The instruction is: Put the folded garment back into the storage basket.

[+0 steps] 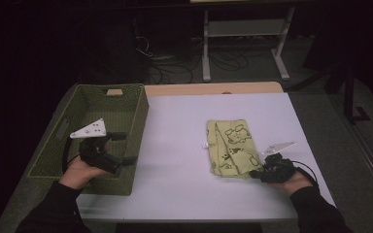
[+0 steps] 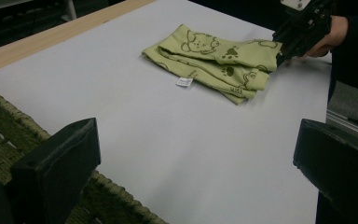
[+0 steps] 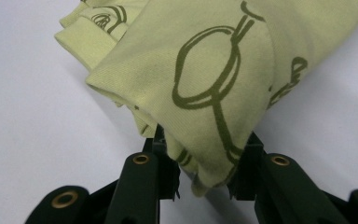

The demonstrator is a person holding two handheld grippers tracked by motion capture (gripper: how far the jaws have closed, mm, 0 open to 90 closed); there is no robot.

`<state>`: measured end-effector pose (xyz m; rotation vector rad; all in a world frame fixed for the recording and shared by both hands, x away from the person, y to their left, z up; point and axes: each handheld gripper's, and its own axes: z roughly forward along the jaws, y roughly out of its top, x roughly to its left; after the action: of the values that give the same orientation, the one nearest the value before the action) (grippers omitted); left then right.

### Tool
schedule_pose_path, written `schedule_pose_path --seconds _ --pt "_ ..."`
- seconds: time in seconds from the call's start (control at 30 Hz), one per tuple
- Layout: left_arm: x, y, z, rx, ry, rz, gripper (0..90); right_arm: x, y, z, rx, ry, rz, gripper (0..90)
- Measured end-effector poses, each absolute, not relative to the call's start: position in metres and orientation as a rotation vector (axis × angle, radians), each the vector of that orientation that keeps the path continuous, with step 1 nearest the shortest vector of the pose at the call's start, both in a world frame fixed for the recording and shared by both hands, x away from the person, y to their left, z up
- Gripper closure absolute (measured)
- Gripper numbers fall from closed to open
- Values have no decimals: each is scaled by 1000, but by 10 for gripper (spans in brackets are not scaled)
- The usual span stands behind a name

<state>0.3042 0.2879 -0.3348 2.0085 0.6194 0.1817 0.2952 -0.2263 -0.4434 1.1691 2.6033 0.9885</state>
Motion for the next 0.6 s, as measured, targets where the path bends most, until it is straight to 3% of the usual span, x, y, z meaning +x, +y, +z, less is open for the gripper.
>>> schedule_pose_path --seconds 0.6 --pt "316 273 -330 2012 620 118 0 296 -226 -443 1177 2614 981 682"
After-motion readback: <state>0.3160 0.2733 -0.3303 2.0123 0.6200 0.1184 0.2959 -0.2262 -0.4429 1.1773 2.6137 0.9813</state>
